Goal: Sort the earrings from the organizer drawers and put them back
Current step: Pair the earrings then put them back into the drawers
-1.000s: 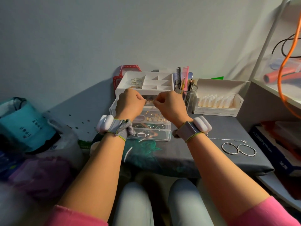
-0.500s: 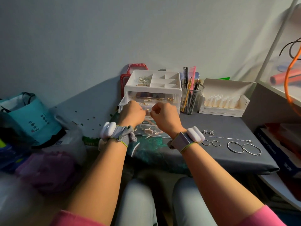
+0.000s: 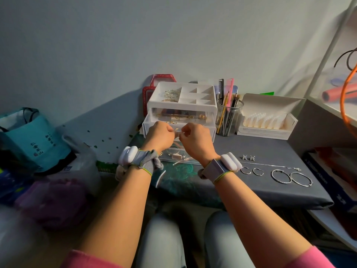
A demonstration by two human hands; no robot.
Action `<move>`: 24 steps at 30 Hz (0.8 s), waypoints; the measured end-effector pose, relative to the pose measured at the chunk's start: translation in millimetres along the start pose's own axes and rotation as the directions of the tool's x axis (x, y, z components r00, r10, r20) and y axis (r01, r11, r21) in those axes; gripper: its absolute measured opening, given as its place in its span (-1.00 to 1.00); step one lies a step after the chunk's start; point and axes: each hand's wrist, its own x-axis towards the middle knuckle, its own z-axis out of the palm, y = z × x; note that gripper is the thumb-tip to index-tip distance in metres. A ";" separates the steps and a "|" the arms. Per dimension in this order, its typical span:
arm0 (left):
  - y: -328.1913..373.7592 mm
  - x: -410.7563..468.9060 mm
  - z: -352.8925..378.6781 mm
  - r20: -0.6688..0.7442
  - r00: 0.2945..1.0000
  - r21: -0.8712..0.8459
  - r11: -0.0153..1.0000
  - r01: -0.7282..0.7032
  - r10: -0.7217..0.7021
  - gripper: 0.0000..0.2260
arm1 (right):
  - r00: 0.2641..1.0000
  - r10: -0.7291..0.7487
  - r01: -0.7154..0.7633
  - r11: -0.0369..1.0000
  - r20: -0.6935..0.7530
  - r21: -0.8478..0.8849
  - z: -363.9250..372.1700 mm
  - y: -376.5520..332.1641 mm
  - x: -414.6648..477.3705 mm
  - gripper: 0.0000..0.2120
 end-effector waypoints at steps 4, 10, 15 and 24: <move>-0.6 10.6 2.6 -0.005 1.000 0.006 1.000 -0.010 0.010 -0.89 | 1.000 0.007 -0.007 1.000 0.014 0.001 1.4 2.5 7.9 -0.80; 1.9 26.9 5.4 -0.001 1.000 -0.007 1.000 0.011 -0.011 -0.85 | 1.000 0.019 -0.018 1.000 0.023 -0.009 2.0 4.5 25.6 -0.80; 3.7 44.7 8.0 0.004 1.000 0.013 1.000 0.015 -0.015 -0.87 | 0.999 0.020 -0.020 1.000 0.028 -0.017 6.8 8.2 43.2 -0.79; 0.3 70.7 14.7 -0.001 1.000 -0.033 0.999 0.026 -0.026 -0.93 | 0.999 0.043 -0.043 0.999 0.027 -0.011 15.8 19.4 66.7 -0.81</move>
